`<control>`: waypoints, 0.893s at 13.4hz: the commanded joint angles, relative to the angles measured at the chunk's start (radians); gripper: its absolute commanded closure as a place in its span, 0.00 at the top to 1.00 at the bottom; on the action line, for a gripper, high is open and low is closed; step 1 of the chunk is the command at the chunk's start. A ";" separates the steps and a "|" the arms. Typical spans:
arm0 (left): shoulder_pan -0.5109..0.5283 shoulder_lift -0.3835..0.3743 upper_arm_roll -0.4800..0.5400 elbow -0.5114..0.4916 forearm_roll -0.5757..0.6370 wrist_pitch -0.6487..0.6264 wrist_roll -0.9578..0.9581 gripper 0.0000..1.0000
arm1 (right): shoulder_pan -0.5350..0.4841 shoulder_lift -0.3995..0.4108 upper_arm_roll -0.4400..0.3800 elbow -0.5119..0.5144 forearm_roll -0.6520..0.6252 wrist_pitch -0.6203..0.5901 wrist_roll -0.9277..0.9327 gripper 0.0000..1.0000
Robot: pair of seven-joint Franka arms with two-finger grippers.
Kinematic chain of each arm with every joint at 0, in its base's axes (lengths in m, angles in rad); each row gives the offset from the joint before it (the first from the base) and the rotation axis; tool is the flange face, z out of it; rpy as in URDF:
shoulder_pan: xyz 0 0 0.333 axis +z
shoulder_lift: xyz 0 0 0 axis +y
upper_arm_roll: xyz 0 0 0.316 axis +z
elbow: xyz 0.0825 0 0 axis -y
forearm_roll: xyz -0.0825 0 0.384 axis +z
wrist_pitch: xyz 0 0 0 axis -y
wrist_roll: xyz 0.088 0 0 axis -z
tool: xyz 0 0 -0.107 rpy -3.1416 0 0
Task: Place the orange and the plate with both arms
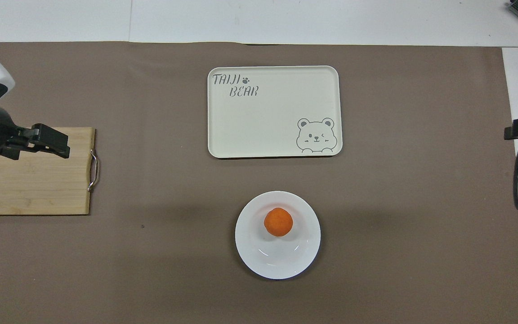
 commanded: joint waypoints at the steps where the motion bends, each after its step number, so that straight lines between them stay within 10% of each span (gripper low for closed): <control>1: 0.010 -0.017 -0.007 -0.015 0.011 -0.007 0.004 1.00 | -0.014 -0.022 0.010 -0.089 -0.011 0.037 -0.032 1.00; 12: 0.010 -0.017 -0.007 -0.015 0.011 -0.007 0.004 1.00 | -0.016 0.127 0.011 -0.313 0.156 0.284 -0.236 1.00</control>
